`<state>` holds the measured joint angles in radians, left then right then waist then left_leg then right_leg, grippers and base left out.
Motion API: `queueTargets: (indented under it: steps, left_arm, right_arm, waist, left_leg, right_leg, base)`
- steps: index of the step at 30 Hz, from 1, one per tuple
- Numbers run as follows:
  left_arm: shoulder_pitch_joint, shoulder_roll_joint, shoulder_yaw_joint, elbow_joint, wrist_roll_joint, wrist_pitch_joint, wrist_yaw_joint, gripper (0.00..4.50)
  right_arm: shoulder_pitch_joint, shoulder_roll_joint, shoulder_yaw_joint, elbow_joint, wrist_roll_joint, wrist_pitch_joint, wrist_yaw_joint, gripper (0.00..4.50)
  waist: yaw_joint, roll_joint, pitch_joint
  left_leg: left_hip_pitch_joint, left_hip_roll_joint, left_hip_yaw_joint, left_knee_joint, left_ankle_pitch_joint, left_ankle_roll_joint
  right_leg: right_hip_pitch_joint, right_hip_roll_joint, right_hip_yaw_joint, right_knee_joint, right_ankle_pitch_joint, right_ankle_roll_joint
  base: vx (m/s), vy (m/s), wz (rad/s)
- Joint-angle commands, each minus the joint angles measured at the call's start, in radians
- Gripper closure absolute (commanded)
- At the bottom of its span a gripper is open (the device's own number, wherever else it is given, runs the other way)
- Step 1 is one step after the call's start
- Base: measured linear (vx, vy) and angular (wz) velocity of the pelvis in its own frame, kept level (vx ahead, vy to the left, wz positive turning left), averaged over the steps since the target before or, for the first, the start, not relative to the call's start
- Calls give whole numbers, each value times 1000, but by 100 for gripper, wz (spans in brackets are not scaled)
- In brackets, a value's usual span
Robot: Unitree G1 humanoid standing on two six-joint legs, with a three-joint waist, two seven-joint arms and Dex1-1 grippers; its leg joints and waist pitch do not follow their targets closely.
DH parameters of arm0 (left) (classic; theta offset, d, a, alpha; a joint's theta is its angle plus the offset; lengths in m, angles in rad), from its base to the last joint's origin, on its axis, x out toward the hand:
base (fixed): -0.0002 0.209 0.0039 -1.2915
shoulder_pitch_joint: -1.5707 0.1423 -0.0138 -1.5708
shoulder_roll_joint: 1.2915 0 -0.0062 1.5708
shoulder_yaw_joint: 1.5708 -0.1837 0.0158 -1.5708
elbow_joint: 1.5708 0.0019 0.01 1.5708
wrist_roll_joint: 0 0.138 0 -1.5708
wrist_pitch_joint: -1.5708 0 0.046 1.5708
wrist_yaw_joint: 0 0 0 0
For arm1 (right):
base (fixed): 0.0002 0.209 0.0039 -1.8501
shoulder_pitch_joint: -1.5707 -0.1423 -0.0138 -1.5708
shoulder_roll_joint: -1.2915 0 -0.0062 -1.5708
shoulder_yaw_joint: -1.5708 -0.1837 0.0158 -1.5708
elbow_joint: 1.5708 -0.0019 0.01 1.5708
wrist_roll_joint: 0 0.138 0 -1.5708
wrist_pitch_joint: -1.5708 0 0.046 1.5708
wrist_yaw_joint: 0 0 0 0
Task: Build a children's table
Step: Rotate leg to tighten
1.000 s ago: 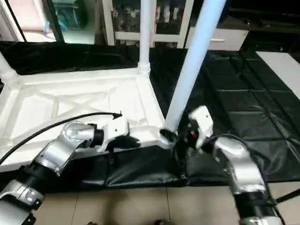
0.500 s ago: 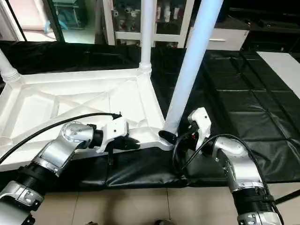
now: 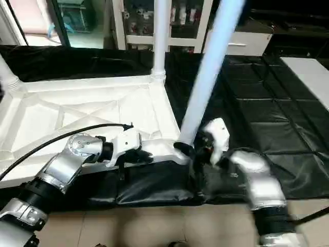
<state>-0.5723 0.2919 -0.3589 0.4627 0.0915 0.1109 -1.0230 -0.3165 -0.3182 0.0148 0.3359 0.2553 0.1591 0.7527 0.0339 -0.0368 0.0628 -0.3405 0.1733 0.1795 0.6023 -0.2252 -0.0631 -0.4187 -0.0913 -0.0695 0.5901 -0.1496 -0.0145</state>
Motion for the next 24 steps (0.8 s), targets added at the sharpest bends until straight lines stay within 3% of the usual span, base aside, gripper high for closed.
queueTargets:
  steps: [1,2,4,5,10,12,14,17,18,21,24]
  left_arm:
    - [-30,-57,-9,51,7,17,59,450]
    - [-41,-66,-7,64,11,22,77,450]
    - [-83,-108,0,111,28,46,147,450]
    - [-98,-124,3,127,32,59,171,450]
    - [-188,-216,4,238,75,76,316,450]
    - [-210,-240,6,263,78,75,335,450]
    - [-220,-245,5,281,79,58,332,450]
    - [-209,-233,1,279,76,43,307,450]
    - [-208,-232,1,279,76,42,306,450]
    - [-193,-218,-5,275,73,10,278,450]
    - [-148,-175,-19,241,60,-72,199,450]
  right_arm:
    - [-4,57,-68,42,-61,67,-265,237]
    - [-4,75,-74,42,-66,76,-305,238]
    - [-11,143,-86,55,-81,85,-427,240]
    - [-17,163,-89,66,-91,79,-470,241]
    - [-84,269,-92,153,-135,45,-673,241]
    - [-107,293,-77,165,-135,27,-666,242]
    - [-114,311,-72,140,-112,13,-627,242]
    - [-100,301,-65,101,-84,-7,-554,242]
    - [-99,301,-66,100,-83,-8,-552,242]
    - [-89,289,-74,82,-68,-15,-525,174]
    - [-58,233,-94,33,-52,-27,-472,154]
  waist:
    - [1,-16,-64]
    - [-2,-14,-63]
    - [-3,-10,-63]
    - [-5,-14,-64]
    - [-5,-10,-69]
    - [-1,-12,-73]
    - [4,-11,-73]
    - [5,-10,-74]
    - [5,-10,-74]
    - [6,-9,-71]
    - [5,-11,-68]
  left_leg:
    - [-9,51,-15,-79,-139,57]
    - [-5,48,-15,-81,-152,40]
    - [-5,49,-19,-85,-183,20]
    - [-1,48,-19,-85,-207,10]
    - [-4,43,-16,-84,-187,10]
    - [-5,43,-16,-81,-152,16]
    - [-6,44,-12,-78,-118,52]
    - [-11,44,-12,-75,-77,90]
    - [-11,44,-12,-75,-77,90]
    - [-9,46,-12,-77,-124,91]
    - [-11,49,-16,-81,-154,83]
  right_leg:
    - [52,-60,44,-74,-396,-173]
    - [46,-58,45,-79,-419,-158]
    - [46,-59,44,-84,-444,-141]
    - [43,-59,44,-86,-454,-135]
    - [43,-56,46,-82,-380,-151]
    - [49,-56,46,-73,-302,-172]
    - [53,-57,47,-65,-215,-201]
    - [60,-57,46,-56,-155,-230]
    - [60,-57,46,-56,-155,-230]
    - [59,-59,45,-65,-211,-230]
    - [58,-60,45,-69,-258,-208]
  base:
    - [0,0,0]
    - [0,0,0]
    - [0,0,0]
    - [0,0,0]
    - [0,0,0]
    - [0,0,0]
    - [0,0,0]
    - [0,0,0]
    - [0,0,0]
    - [0,0,0]
    - [0,0,0]
